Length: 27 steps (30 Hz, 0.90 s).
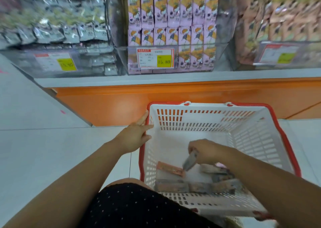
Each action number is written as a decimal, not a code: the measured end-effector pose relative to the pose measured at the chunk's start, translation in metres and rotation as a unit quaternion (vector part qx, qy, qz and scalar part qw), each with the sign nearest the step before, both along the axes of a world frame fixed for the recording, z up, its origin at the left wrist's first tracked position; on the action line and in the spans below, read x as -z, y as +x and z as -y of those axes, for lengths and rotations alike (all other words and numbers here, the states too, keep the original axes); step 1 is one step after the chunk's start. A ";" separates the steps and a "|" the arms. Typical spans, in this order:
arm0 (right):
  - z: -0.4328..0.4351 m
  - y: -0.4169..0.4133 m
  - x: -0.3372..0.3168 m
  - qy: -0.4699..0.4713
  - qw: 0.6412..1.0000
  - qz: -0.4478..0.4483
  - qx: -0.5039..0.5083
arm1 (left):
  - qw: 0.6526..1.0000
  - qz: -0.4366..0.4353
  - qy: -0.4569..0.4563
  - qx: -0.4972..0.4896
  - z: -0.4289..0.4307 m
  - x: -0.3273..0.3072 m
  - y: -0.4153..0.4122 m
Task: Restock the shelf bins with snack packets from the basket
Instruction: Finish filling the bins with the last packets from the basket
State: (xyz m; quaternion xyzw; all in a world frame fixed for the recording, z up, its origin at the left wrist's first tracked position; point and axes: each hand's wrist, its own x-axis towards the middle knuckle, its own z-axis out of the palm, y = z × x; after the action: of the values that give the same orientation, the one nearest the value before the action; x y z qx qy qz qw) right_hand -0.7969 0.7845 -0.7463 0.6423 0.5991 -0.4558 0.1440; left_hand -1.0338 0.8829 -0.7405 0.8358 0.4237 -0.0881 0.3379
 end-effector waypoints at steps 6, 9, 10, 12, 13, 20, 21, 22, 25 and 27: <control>-0.029 -0.011 -0.102 0.170 0.980 -0.104 -0.022 | 0.995 0.076 -0.047 -0.034 0.012 -0.070 0.004; -0.028 -0.020 -0.140 0.251 0.957 -0.140 -0.029 | 0.976 0.154 -0.131 -0.079 0.026 -0.097 -0.006; -0.028 -0.023 -0.148 0.275 0.950 -0.142 -0.033 | 0.969 0.178 -0.149 -0.086 0.032 -0.104 -0.010; -0.026 -0.031 -0.159 0.307 0.940 -0.146 -0.027 | 0.958 0.223 -0.155 -0.093 0.042 -0.113 -0.017; -0.025 -0.039 -0.164 0.321 0.934 -0.155 -0.024 | 0.956 0.240 -0.137 -0.099 0.048 -0.120 -0.024; -0.025 -0.074 -0.194 0.352 0.910 -0.217 0.017 | 0.932 0.300 0.034 -0.200 0.060 -0.144 -0.057; -0.025 -0.079 -0.199 0.351 0.909 -0.225 0.014 | 0.923 0.314 0.052 -0.216 0.058 -0.148 -0.062; -0.024 -0.085 -0.203 0.353 0.906 -0.234 0.016 | 0.907 0.338 0.062 -0.242 0.057 -0.152 -0.066; -0.023 -0.106 -0.206 0.409 0.876 -0.249 0.059 | 0.821 0.428 0.064 -0.373 0.054 -0.161 -0.071; -0.025 -0.123 -0.204 0.474 0.836 -0.256 0.103 | 0.746 0.485 0.014 -0.456 0.056 -0.166 -0.066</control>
State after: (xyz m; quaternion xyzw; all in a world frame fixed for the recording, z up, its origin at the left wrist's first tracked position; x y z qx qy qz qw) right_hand -0.9198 0.8099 -0.5427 0.5501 0.6878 -0.2763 -0.3848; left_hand -1.0999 0.8271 -0.5748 0.4779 0.5341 0.4999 0.4863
